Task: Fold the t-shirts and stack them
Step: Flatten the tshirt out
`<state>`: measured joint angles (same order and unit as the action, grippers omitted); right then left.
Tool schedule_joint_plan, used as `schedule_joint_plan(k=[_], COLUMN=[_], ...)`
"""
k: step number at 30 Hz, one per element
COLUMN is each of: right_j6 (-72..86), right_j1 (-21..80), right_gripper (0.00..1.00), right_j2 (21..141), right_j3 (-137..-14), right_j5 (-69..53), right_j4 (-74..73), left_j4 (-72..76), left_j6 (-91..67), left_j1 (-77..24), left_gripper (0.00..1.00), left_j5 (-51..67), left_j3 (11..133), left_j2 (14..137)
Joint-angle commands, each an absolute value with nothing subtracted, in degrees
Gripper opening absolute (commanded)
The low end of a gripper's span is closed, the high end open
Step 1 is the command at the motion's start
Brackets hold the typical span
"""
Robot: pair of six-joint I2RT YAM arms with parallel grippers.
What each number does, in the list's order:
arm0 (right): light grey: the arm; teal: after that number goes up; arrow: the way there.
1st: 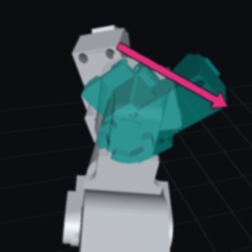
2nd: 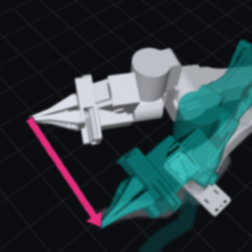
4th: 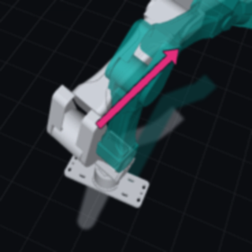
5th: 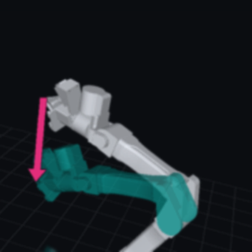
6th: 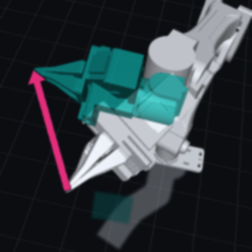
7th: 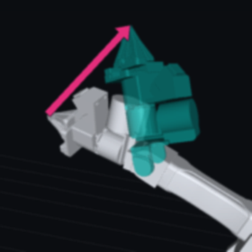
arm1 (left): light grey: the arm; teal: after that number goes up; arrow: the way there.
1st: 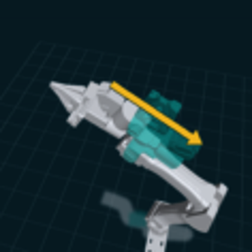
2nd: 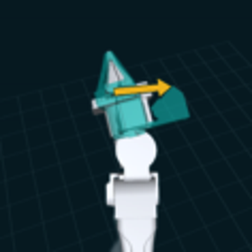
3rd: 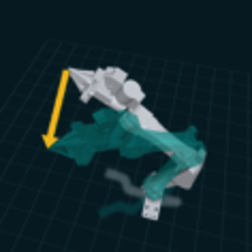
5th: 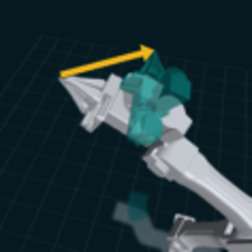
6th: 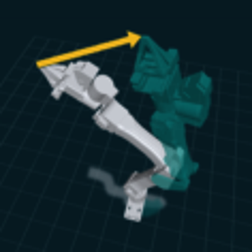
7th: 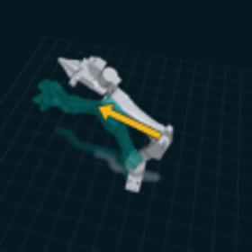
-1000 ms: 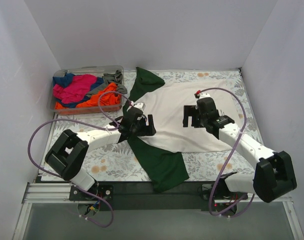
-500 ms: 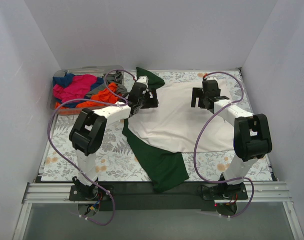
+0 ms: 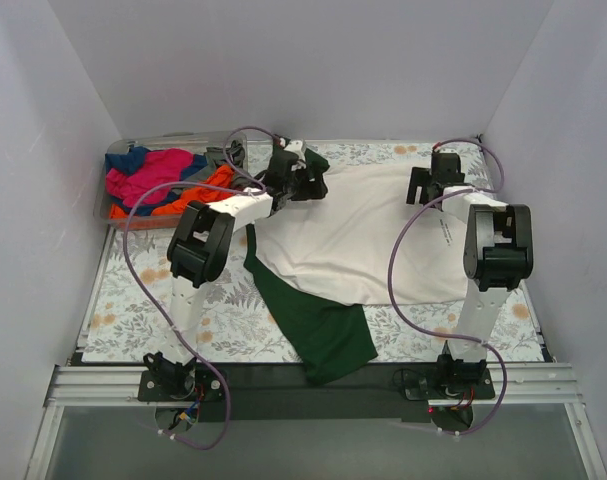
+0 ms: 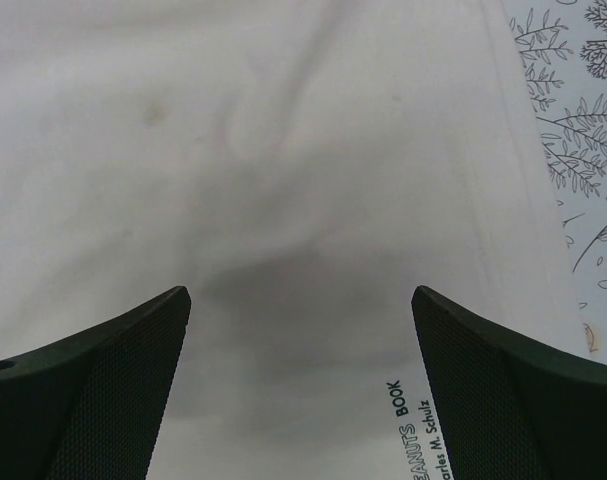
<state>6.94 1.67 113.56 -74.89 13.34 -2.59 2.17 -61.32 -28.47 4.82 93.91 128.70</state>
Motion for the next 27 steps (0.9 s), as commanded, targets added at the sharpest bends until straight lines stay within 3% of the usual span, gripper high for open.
schedule_joint_plan(k=[1,13,20,27], right_j6=[4.7,10.0,7.4,7.1], right_j1=[1.5,-8.2,-12.4,-12.3], right_gripper=[0.84,0.84,0.83,0.79], right_j2=[114.7,113.7,115.8,112.6], right_j3=[-77.3,-72.2,-73.5,-73.7], right_j5=[14.4,7.5,10.5,2.7], right_j4=[-0.8,-3.6,-10.5,-10.1], left_j4=[1.5,1.5,1.8,1.4], left_j6=[-61.1,-59.9,-60.3,-58.8], left_j1=[-28.7,-33.8,-35.2,-35.2], left_gripper=[0.73,0.73,0.73,0.75], left_j5=[8.7,7.1,7.5,1.4], left_j3=[95.3,92.9,91.9,91.0], left_j2=[130.3,132.6,132.7,126.8])
